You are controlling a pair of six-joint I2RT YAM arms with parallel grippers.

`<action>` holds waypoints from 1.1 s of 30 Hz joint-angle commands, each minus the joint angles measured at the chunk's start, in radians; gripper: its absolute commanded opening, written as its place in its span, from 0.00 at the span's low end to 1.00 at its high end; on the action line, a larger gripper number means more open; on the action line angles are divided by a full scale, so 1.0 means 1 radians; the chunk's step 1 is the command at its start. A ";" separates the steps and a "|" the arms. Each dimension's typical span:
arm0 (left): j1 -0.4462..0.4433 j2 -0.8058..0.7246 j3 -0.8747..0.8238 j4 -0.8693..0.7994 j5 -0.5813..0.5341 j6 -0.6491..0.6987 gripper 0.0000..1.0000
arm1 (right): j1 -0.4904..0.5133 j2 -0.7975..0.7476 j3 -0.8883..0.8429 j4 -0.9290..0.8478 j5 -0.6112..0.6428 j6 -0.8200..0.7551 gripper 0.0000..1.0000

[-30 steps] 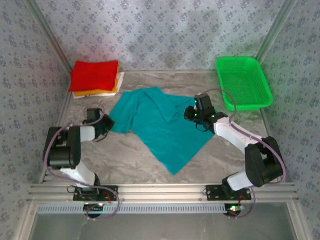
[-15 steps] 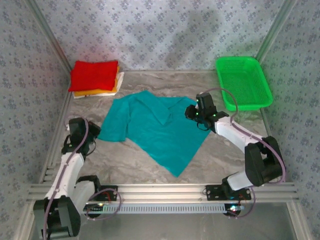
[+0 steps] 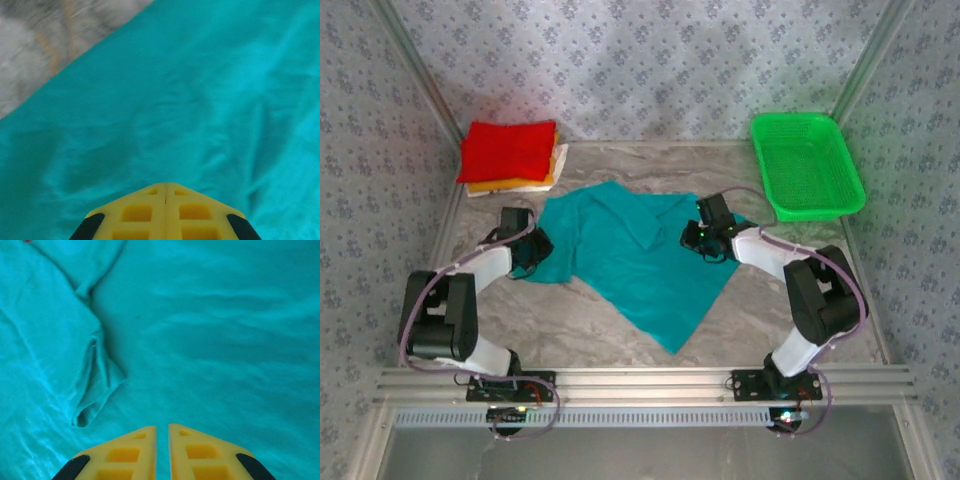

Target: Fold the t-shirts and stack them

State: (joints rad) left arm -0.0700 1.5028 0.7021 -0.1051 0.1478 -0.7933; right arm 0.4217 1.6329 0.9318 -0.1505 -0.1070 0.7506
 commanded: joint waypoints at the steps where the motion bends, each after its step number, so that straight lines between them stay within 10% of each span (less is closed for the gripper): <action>1: 0.050 0.020 -0.044 0.101 0.068 -0.071 0.00 | -0.032 0.015 -0.014 -0.060 0.063 0.080 0.16; 22: 0.226 0.051 -0.016 -0.100 0.153 0.104 0.00 | -0.207 0.223 0.013 -0.005 0.006 0.116 0.19; 33: 0.013 -0.192 -0.128 -0.292 0.101 0.081 0.00 | -0.188 0.027 0.025 -0.089 -0.038 0.020 0.29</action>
State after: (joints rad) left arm -0.0166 1.3991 0.6334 -0.2913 0.2905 -0.6773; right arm 0.2180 1.7546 0.9817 -0.1669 -0.1543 0.8181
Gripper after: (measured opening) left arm 0.044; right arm 0.280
